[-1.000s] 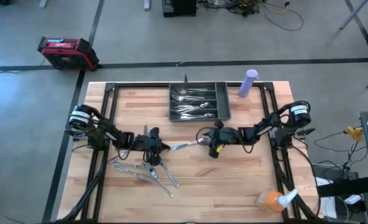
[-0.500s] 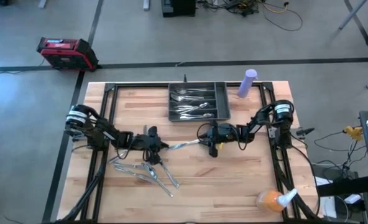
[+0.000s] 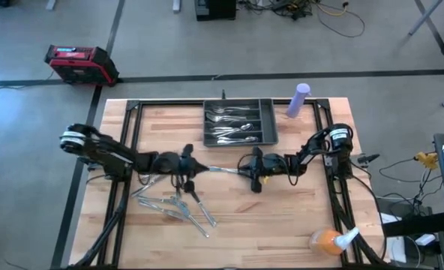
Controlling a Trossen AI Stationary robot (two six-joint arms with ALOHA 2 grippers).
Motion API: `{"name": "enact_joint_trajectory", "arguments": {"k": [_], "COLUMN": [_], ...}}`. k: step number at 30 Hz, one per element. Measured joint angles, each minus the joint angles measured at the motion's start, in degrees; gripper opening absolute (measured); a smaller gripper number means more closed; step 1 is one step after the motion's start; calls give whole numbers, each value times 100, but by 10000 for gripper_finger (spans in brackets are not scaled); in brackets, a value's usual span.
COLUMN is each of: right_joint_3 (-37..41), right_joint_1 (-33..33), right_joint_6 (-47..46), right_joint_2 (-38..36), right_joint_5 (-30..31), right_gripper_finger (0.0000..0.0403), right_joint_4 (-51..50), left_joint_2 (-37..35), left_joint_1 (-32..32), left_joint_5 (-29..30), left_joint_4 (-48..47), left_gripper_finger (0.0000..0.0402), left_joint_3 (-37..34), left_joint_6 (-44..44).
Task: Sort silverware
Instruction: Put the knife into the right compartment of the silverware tray
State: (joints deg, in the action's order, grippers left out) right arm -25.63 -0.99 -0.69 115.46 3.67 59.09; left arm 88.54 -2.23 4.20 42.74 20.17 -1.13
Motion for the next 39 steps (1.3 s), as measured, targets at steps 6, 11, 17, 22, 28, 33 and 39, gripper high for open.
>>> {"name": "enact_joint_trajectory", "arguments": {"k": [6,11,17,22,28,33,39], "right_joint_3": [-170,-314,-339,-339,-339,-339,-339], "right_joint_1": [-292,-482,-492,-503,-505,-505,-503], "right_joint_6": [596,796,706,675,577,556,523], "right_joint_2": [0,0,0,0,0,0,0], "right_joint_5": [498,744,769,788,814,816,814], "right_gripper_finger": [6,5,3,2,1,1,0], "right_joint_4": [-140,-373,-411,-409,-405,-399,-372], "left_joint_2": [1073,1354,1223,1138,842,166,-252], "left_joint_1": [98,295,426,604,662,648,659], "left_joint_5": [-417,-521,-522,-532,-531,-532,-466], "left_joint_4": [-573,-2023,-2603,-2892,-3847,-4205,-4099], "left_gripper_finger": [6,41,90,120,123,106,29], "left_joint_3": [931,1892,2381,2501,2464,2161,1484], "left_joint_6": [-756,-1071,-1538,-1577,-1157,-486,62]}}
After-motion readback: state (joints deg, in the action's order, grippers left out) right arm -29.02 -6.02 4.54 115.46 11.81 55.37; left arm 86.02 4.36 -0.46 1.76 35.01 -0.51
